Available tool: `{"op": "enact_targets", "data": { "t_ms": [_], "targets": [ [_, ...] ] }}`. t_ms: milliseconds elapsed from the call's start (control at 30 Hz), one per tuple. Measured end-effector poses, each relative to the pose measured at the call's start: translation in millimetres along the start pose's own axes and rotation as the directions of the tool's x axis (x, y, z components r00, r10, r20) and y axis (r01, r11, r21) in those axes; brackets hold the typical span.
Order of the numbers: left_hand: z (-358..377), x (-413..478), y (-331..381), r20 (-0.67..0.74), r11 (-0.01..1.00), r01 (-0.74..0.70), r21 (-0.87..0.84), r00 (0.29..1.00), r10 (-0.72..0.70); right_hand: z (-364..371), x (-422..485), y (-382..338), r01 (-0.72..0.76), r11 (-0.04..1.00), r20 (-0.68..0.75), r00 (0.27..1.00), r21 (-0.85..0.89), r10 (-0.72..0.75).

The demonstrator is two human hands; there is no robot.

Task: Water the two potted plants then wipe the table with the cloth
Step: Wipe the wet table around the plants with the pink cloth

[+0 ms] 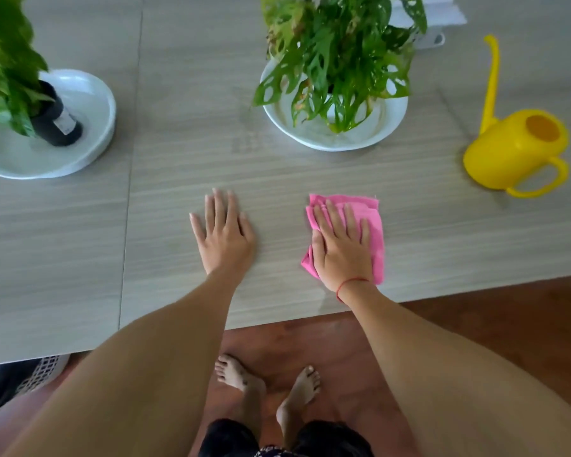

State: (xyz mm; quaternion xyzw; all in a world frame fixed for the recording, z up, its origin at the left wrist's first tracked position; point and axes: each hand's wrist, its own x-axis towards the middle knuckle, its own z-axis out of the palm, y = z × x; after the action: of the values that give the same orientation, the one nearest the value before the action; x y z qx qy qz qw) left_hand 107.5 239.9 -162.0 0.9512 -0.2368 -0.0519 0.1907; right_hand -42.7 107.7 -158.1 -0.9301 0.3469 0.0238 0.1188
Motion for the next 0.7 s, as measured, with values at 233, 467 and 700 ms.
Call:
{"op": "enact_targets", "data": {
  "t_ms": [233,467,700],
  "targets": [
    [10.3,1.9,-4.3,-0.005,0.998,0.012,0.058,1.000,-0.012,9.1,73.3,-48.5,-0.280,0.956,-0.022,0.959,0.082,0.283],
    [5.7,1.2,-7.8,-0.007,0.999,-0.017,0.028,1.000,0.017,12.5,57.0,-67.4,-0.006,0.998,0.037,0.999,0.055,0.004],
    [-1.6,23.9,23.9,-0.012,0.997,0.059,0.040,0.998,-0.058,1.3,3.8,17.9,0.281,0.959,0.061,0.958,0.028,-0.282]
  ]
}}
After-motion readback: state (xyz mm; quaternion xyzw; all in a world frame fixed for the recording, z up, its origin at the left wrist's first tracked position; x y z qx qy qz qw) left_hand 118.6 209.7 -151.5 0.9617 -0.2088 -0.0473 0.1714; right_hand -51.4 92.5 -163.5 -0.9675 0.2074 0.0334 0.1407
